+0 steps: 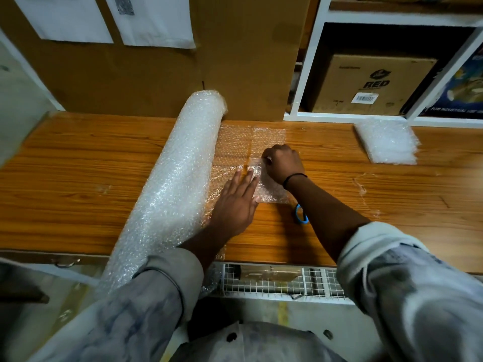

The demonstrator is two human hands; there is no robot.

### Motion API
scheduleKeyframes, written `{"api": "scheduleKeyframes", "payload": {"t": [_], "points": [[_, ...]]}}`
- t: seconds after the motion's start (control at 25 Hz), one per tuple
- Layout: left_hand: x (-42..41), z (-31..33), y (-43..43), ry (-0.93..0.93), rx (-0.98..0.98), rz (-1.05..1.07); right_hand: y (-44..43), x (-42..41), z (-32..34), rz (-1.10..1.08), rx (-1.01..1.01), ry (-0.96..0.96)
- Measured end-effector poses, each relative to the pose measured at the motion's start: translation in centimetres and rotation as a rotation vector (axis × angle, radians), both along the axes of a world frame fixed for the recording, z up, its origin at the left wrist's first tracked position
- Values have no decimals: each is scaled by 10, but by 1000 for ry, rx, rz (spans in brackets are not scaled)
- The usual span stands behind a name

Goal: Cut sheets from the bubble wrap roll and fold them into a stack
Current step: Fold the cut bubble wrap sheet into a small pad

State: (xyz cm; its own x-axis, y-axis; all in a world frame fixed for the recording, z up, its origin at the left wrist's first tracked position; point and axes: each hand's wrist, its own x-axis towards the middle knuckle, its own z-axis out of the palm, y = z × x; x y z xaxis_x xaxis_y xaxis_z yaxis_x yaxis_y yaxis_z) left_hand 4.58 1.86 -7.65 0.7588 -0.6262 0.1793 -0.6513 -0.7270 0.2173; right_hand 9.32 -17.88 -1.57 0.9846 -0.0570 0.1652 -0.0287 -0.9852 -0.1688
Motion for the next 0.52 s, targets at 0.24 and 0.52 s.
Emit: {"api": "scheduleKeyframes", "payload": {"t": [0.24,0.52], "points": [[22,-1,-15,26,112,-31,-5,12,-2,-53,68,17],[44,-13,-20,114,192,-84,19,-57,-52,7,32,156]]}}
